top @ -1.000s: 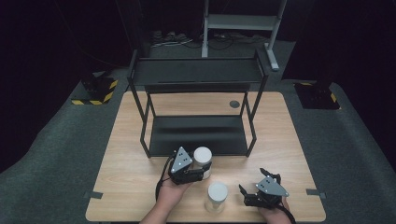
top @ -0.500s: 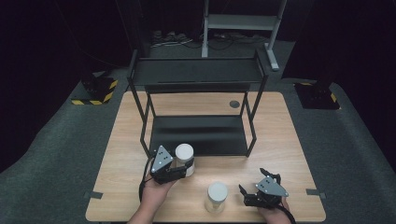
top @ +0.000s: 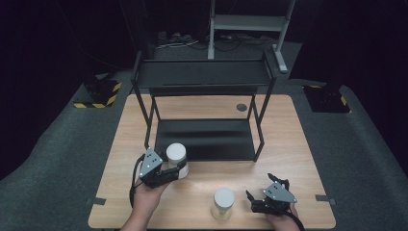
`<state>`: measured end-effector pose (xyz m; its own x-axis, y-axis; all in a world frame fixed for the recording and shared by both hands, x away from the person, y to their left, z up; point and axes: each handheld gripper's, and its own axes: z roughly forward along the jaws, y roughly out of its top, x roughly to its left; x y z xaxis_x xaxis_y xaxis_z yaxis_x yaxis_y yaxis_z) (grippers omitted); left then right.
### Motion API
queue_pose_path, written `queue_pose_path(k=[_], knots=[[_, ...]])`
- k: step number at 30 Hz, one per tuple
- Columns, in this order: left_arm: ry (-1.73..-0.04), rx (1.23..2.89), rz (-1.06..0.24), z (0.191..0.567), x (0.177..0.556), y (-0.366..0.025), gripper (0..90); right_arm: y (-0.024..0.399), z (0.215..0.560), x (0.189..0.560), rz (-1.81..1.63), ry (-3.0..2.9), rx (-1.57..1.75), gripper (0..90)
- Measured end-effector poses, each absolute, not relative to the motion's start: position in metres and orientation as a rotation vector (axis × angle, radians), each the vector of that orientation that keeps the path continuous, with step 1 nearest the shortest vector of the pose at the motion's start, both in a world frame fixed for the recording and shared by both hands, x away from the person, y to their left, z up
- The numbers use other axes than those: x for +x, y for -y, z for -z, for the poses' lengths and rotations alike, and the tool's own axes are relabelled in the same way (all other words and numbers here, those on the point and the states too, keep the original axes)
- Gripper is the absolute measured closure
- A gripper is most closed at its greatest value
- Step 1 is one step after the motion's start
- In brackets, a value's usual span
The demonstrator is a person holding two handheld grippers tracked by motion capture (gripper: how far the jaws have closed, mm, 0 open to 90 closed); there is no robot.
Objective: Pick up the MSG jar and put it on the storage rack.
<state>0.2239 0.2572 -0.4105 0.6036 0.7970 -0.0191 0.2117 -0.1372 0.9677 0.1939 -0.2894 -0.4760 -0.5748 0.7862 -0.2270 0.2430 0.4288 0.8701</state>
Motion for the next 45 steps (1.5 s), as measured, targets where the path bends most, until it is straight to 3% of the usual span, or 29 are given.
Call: queue_pose_path(k=[45], knots=[[-0.802,1.558,-0.702,0.319,0.236,-0.256,34.1,0.29,0.477,0.193,-1.112,-2.041,0.871,0.0]])
